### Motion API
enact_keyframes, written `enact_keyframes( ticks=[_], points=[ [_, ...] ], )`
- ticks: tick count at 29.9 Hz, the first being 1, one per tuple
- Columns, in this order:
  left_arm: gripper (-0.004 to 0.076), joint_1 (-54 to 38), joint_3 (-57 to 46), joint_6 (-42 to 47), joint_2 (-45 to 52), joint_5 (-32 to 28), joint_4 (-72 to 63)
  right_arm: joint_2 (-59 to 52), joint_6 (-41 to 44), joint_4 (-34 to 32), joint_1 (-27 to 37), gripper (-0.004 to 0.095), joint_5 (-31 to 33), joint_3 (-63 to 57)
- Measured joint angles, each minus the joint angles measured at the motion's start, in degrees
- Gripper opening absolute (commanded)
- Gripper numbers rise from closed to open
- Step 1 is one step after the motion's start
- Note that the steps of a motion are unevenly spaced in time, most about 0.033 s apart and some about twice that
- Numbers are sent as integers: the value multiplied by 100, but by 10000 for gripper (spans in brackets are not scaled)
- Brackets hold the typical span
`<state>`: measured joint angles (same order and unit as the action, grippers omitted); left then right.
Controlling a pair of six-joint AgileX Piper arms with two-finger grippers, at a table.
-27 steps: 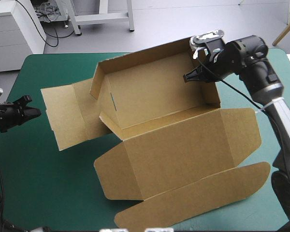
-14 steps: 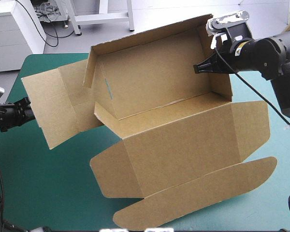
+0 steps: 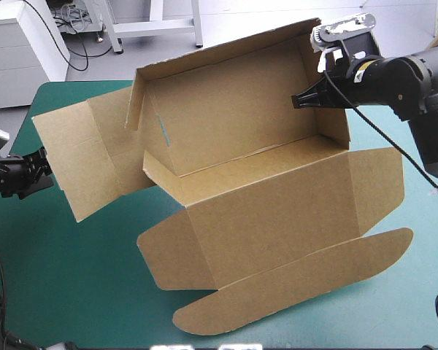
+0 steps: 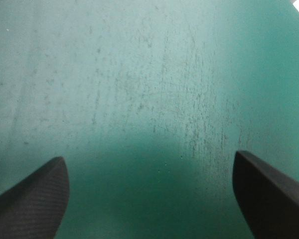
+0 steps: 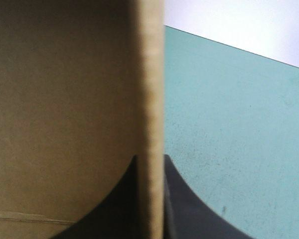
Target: Fold the box
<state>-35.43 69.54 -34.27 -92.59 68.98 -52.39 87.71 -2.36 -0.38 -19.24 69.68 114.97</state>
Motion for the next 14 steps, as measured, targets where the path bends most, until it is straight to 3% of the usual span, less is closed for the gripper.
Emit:
enact_keyframes(
  ticks=[7, 14],
  points=[
    [653, 117, -190, -1337, 36, -16, -1305, 0, -19, 81, 0, -19, -273, 0],
    [653, 1127, -203, -2271, 67, -30, -2176, 94, -19, 38, 0, -19, -542, 0]
  ],
)
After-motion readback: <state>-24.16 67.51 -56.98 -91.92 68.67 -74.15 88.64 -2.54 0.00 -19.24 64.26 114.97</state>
